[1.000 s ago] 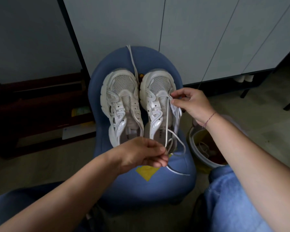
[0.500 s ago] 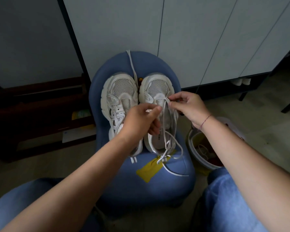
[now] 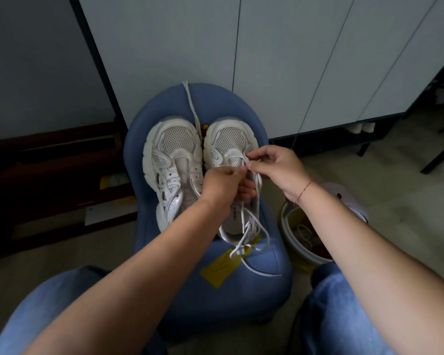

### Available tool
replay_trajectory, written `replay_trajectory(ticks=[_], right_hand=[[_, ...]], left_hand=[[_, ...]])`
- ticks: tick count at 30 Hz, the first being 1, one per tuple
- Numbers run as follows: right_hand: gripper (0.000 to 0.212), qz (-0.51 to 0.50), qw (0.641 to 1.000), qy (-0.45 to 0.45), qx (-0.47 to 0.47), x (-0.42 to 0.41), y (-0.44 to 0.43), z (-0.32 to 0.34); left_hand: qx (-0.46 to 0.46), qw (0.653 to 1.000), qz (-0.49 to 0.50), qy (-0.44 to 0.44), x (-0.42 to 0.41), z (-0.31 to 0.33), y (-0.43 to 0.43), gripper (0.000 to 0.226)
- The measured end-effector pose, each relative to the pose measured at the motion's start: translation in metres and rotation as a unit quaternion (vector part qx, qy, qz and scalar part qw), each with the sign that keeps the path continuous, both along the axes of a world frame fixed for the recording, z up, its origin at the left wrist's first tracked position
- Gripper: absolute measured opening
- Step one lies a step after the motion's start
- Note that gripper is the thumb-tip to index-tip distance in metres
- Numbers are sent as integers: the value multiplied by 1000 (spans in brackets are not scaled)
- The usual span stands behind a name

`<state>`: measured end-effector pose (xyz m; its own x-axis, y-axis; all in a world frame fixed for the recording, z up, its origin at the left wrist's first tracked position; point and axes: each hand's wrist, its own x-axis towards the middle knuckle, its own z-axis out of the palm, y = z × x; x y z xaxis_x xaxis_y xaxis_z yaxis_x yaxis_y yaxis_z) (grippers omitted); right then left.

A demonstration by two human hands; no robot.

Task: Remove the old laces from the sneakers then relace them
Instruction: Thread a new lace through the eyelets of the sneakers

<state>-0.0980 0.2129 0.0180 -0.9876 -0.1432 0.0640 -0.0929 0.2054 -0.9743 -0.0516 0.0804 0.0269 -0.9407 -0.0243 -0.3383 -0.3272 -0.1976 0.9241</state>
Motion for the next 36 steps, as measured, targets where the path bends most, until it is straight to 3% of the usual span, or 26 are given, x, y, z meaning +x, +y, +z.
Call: replay_trajectory(ticks=[6,13,23,29,33,36], right_hand=[[20,-4,1000,8,15,0,1,-1],[20,-9,1000,11,10,-1,1,-2],[19,-8,1000,5,0,0,1,-3],[20,-9,1000,7,-9,4,0,-2],[18,-8,1000,4,-2,4,0,-1],[18,-7,1000,-1,-2,3,0,-2]], left_hand=[[-87,993,-85,-4,7,5,-17,22],[-183,951,-250,-4,51,1,-31,22],[-156,875,-454,-64,86,-16,-49,19],[-135,900,-390,-139,91,-44,-43,16],[-142,927,-328,-109,92,-57,-34,14],[-200,933,-293,-58,82,-56,-35,19]])
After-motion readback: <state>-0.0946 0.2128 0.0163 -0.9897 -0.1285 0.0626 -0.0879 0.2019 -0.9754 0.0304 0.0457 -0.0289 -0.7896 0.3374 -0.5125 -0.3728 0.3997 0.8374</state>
